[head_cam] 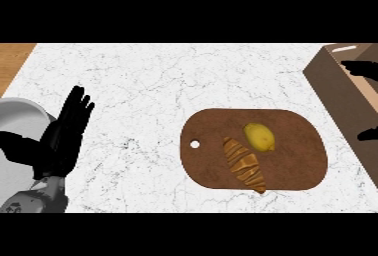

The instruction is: Pick the lemon from the cutting board and place it in the cardboard box

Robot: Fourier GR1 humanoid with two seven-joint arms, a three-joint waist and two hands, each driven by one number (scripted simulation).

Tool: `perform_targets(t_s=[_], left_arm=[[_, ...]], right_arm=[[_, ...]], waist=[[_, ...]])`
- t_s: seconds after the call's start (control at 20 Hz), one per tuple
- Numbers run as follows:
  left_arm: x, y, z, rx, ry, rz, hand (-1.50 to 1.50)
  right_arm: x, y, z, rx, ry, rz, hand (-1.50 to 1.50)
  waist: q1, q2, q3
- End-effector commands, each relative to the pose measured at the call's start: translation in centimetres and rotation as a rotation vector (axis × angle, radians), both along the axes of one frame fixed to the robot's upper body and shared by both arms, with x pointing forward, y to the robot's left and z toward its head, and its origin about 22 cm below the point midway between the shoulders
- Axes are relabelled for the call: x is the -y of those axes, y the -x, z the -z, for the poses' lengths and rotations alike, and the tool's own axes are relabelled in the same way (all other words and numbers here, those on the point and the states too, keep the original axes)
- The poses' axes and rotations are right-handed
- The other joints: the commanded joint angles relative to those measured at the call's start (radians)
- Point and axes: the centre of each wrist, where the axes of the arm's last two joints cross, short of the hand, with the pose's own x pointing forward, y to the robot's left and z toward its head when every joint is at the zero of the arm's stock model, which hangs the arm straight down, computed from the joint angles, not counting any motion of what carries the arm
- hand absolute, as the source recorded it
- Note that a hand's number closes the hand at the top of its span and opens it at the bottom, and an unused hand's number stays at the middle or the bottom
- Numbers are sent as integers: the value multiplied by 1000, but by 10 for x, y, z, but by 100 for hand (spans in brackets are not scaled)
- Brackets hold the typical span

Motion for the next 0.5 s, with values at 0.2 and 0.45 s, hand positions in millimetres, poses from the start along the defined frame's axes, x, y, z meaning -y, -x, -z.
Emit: perform_targets(t_s=[0.2, 0.45], left_arm=[[-3, 1, 12, -8, -2, -31, 0], [8, -5, -1, 4, 2, -22, 0]], right_arm=[[-55, -9, -36, -160, 34, -144, -150], [-87, -17, -47, -174, 6, -163, -150]], waist=[[-23, -4, 0], [-14, -2, 1]])
